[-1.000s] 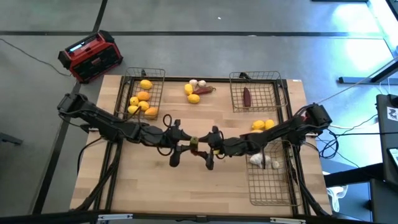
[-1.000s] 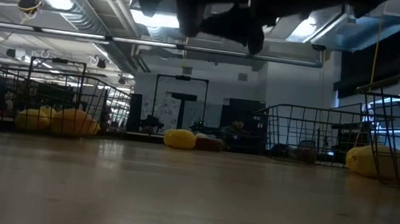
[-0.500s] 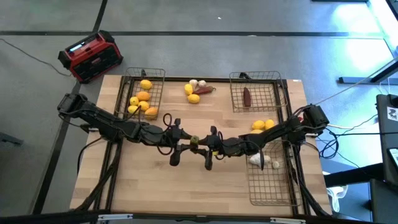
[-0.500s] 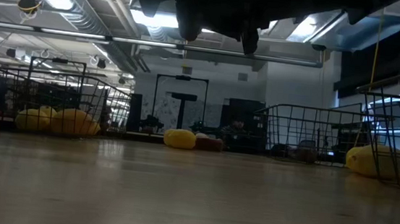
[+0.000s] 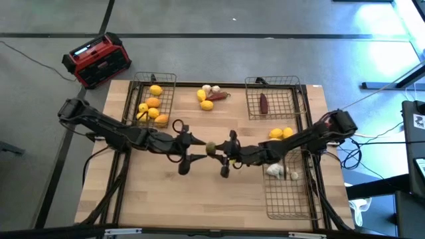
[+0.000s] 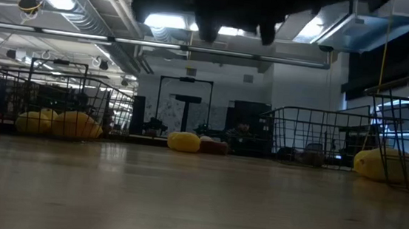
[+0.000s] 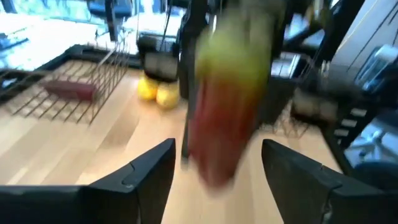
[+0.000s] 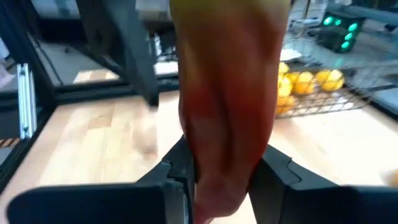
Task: Sort produce into baskets
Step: Put the red chili pepper into the top right wire basket
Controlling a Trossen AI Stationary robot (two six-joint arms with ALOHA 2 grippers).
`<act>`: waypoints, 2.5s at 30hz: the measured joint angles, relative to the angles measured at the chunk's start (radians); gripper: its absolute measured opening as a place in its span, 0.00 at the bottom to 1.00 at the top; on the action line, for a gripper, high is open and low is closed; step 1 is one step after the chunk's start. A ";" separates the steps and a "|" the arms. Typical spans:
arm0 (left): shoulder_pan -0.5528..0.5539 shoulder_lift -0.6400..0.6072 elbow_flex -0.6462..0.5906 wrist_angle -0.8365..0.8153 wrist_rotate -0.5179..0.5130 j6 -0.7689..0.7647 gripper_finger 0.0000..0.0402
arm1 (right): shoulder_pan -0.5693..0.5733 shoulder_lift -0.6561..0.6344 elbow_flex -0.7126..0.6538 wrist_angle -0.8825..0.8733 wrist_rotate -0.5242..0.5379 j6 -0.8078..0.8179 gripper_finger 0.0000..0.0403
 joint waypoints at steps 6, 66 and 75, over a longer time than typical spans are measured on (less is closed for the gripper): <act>0.000 -0.033 0.001 -0.181 0.001 -0.034 0.60 | 0.000 -0.137 0.001 -0.221 0.128 -0.003 0.24; -0.001 0.148 0.001 -0.207 -0.011 -0.100 0.59 | -1.168 -0.255 0.000 -1.207 -0.331 0.166 0.25; -0.001 0.148 0.001 -0.207 -0.011 -0.096 0.59 | -1.168 -0.165 0.000 -1.213 -0.325 0.166 0.25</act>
